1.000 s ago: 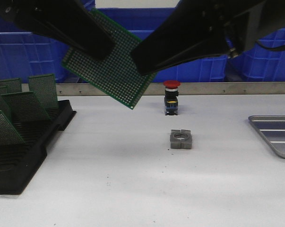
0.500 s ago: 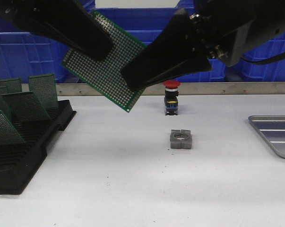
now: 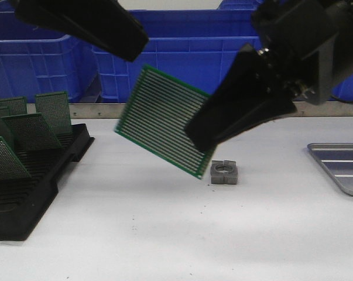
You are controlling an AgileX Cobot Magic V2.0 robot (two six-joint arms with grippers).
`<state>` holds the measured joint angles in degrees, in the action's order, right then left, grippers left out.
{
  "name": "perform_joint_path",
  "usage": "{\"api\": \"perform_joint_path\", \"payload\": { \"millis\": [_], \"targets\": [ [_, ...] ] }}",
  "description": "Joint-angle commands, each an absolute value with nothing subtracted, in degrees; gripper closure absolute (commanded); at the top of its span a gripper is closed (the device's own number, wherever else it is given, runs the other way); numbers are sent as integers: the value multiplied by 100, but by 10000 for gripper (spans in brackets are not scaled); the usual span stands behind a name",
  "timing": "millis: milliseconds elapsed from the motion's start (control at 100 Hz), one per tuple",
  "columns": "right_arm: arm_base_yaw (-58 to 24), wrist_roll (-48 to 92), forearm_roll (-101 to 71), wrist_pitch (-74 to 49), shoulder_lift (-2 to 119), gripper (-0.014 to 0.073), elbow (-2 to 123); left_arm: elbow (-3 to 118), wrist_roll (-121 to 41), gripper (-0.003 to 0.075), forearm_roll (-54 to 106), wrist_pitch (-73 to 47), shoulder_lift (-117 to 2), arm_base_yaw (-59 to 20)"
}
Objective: Place circuit board on tray
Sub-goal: 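Carry the board to the steel tray and release it with right gripper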
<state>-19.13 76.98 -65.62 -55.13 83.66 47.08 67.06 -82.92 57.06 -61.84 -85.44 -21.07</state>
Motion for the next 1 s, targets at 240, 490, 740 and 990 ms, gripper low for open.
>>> {"api": "perform_joint_path", "payload": {
  "millis": [240,490,740,990],
  "targets": [
    [-189,5926,-6261,-4593,8222,662,4872,7236,-8266,182,5972,-6095,-8356,-2168],
    [1058,5926,-6261,-3458,8382,662,4866,7236,-8266,182,5972,-6033,-8356,-2168],
    [1393,5926,-6303,-3099,9050,662,4866,7236,-8266,182,5983,-6033,-8356,-2168],
    [1393,5932,-6404,-2608,9403,568,4882,7236,-8266,183,6016,-6033,-8356,-2168]
  ]
}}
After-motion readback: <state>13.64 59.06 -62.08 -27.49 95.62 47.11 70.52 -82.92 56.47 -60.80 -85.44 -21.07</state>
